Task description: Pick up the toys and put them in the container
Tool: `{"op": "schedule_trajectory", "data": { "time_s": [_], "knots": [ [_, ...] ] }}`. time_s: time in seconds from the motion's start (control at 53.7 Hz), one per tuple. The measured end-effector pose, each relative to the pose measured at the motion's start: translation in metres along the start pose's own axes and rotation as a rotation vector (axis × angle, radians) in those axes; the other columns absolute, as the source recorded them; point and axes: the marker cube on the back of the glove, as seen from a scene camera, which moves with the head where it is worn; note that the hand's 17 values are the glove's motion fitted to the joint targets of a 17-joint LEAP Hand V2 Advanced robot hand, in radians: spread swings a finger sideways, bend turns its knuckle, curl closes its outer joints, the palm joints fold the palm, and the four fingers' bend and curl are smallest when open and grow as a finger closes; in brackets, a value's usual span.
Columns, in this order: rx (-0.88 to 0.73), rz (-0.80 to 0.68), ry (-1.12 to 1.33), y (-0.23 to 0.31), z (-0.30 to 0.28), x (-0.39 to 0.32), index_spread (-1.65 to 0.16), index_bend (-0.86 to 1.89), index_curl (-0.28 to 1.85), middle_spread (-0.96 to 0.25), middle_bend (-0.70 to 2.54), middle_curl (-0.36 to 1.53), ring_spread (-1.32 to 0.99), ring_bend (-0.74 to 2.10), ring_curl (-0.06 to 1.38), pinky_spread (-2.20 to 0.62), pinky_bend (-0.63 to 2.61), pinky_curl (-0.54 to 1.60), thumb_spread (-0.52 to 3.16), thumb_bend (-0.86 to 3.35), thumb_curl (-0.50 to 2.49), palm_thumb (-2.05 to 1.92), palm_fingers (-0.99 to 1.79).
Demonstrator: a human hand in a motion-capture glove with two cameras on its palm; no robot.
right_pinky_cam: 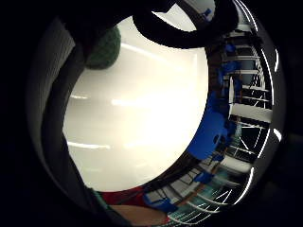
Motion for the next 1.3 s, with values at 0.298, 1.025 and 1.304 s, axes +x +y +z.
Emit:
{"op": "schedule_trajectory", "data": {
  "time_s": [0.298,1.025,1.304],
  "knots": [
    [-0.023,0.038,-0.02,-0.05,0.005,-0.001,-0.35,0.14,0.25,-0.06,0.12,0.21,-0.02,0.15,0.18,0.09,0.72,0.34,0.97,-0.07,0.19,-0.09,-0.22],
    [-0.391,0.072,0.055,-0.054,0.066,-0.005,-0.41,0.28,0.33,-0.09,0.2,0.21,0.01,0.3,0.21,0.05,1.15,0.42,1.12,0.0,0.27,0.04,0.1],
    [-0.264,0.12,0.055,-0.04,0.065,-0.004,-0.38,0.23,0.36,-0.2,0.19,0.26,-0.2,0.55,0.27,-0.22,1.06,0.35,1.31,0.12,0.37,0.31,0.51]
  ]
}}
